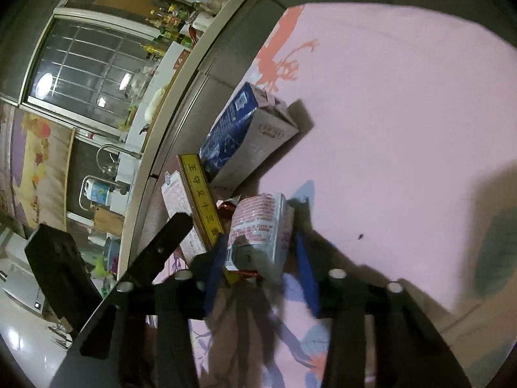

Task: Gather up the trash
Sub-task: 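Grasp brown-and-white box with left tool while right grasps small packet, then carry box and packet to the white bin and open both tools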

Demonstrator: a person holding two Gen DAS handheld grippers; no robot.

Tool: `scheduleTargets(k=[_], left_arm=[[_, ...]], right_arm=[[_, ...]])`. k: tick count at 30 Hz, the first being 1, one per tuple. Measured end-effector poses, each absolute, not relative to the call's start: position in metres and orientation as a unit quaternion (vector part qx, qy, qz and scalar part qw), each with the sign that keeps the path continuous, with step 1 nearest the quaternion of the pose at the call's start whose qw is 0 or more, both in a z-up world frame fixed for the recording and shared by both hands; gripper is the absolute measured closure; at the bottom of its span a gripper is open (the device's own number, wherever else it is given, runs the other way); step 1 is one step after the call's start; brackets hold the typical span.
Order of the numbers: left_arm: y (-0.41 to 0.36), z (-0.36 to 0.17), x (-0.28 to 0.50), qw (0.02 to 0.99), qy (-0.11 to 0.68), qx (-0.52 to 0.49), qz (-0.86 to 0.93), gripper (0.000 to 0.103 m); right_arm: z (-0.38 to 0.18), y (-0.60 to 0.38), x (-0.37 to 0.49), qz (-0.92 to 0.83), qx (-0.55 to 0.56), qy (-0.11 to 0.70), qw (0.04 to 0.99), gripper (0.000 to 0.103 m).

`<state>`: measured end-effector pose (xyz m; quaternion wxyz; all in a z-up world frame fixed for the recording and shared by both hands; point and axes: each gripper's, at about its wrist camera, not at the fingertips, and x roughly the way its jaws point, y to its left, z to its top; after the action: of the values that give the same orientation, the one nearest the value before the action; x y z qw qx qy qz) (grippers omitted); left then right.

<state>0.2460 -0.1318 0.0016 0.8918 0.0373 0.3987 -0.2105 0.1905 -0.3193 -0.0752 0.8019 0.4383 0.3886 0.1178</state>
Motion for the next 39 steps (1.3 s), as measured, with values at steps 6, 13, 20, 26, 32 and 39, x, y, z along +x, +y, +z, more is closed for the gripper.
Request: scheduleTargets(k=[6, 13, 20, 26, 32, 39], left_arm=[[-0.133, 0.001, 0.245, 0.887, 0.416, 0.023, -0.201, 0.024], [-0.153, 0.002, 0.238, 0.893, 0.399, 0.048, -0.201, 0.018], [-0.152, -0.019, 0.249, 0.890, 0.417, 0.055, -0.176, 0.046], [-0.136, -0.005, 0.224, 0.888, 0.418, 0.031, -0.188, 0.046], [-0.175, 0.023, 0.182, 0.874, 0.403, 0.042, -0.267, 0.046], [-0.293, 0.031, 0.145, 0.814, 0.416, 0.090, -0.396, 0.046]], right_arm=[[-0.067, -0.317, 0.171, 0.108, 0.423, 0.375, 0.818, 0.092], [-0.054, -0.334, 0.140, 0.075, 0.414, 0.339, 0.841, 0.096], [-0.055, -0.342, 0.120, 0.071, 0.419, 0.329, 0.843, 0.100], [-0.049, -0.351, 0.114, 0.078, 0.421, 0.317, 0.846, 0.100], [-0.036, -0.382, 0.088, 0.063, 0.423, 0.271, 0.862, 0.100], [-0.037, -0.463, 0.026, -0.029, 0.446, 0.205, 0.871, 0.100]])
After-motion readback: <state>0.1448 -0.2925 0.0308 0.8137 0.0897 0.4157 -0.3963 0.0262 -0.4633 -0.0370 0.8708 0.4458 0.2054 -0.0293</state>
